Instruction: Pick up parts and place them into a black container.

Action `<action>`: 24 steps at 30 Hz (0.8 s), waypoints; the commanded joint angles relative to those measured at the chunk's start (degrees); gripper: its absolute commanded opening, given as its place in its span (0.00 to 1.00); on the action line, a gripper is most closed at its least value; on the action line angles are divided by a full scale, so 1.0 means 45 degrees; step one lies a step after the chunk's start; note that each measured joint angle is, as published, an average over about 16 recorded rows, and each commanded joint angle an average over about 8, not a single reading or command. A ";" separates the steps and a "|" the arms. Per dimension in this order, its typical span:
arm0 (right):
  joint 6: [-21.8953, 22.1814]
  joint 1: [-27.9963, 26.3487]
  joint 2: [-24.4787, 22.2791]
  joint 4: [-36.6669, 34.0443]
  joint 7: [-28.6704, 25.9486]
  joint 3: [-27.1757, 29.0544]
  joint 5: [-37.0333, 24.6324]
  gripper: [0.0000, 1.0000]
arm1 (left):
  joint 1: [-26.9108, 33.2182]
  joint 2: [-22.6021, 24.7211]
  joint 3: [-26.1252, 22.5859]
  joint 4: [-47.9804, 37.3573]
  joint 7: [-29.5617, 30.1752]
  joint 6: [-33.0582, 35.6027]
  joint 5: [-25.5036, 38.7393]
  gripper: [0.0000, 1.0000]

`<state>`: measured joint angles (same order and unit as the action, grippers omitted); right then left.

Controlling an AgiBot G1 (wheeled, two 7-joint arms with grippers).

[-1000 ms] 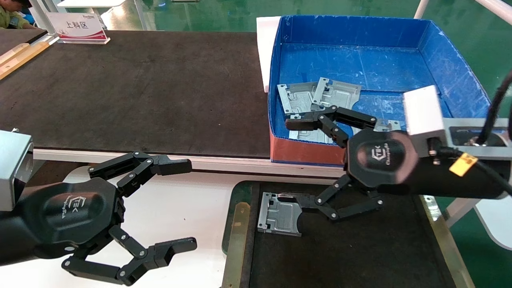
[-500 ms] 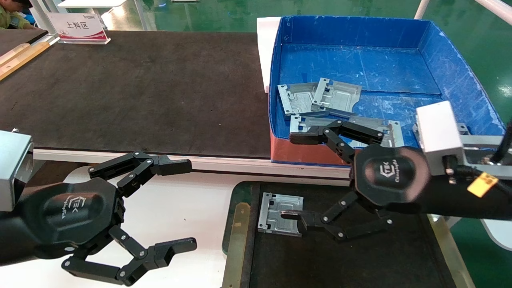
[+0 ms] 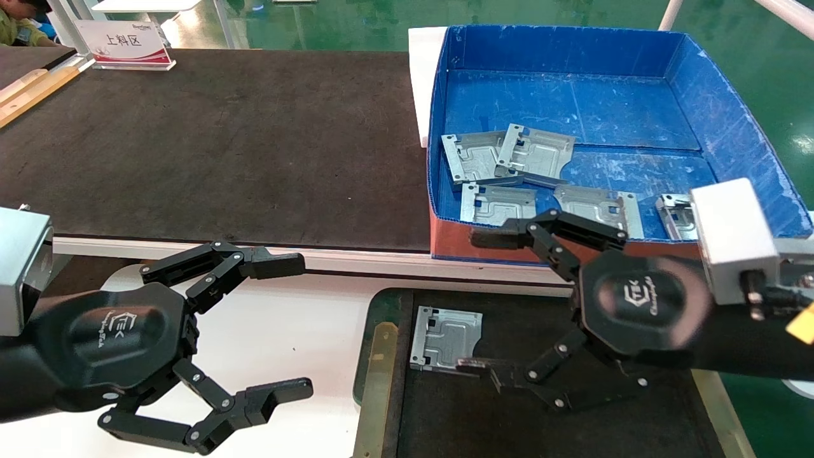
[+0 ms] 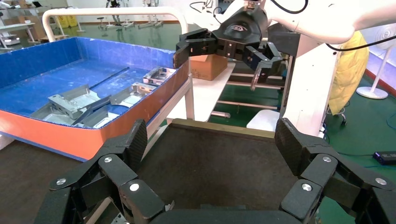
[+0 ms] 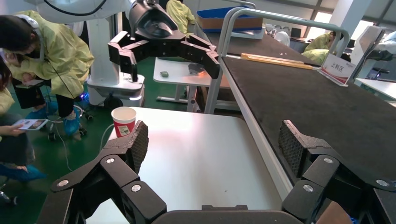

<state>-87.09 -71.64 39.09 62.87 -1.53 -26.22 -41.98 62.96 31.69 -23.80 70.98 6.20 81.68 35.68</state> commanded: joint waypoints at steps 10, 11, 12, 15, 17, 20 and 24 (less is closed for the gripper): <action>0.0148 0.1063 -0.0430 0.1131 -0.0974 0.1077 0.0012 1.00 | 0.0000 0.0000 0.0000 0.0000 0.0000 0.0000 0.0000 1.00; 0.0161 0.1158 -0.0468 0.1232 -0.1060 0.1172 0.0013 1.00 | 0.0000 0.0000 0.0000 0.0000 0.0000 0.0000 0.0000 1.00; 0.0174 0.1256 -0.0508 0.1336 -0.1150 0.1271 0.0014 1.00 | 0.0000 0.0000 0.0000 0.0000 0.0000 0.0000 0.0000 1.00; 0.0214 0.1545 -0.0625 0.1644 -0.1415 0.1565 0.0018 1.00 | 0.0000 0.0000 0.0000 0.0000 0.0000 0.0000 0.0000 1.00; 0.0241 0.1737 -0.0702 0.1848 -0.1591 0.1759 0.0020 1.00 | 0.0000 0.0000 0.0000 0.0000 0.0000 0.0000 0.0000 1.00; 0.0277 0.1994 -0.0806 0.2121 -0.1826 0.2019 0.0023 1.00 | 0.0000 0.0000 0.0000 0.0000 0.0000 0.0000 0.0000 1.00; 0.0309 0.2281 -0.0920 0.2426 -0.2070 0.2311 0.0027 1.00 | -0.0001 -0.0001 0.0000 -0.0002 0.0000 -0.0002 0.0000 1.00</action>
<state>-85.74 -61.72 35.08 73.40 -10.48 -16.17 -41.86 62.96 31.69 -23.80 70.97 6.19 81.67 35.68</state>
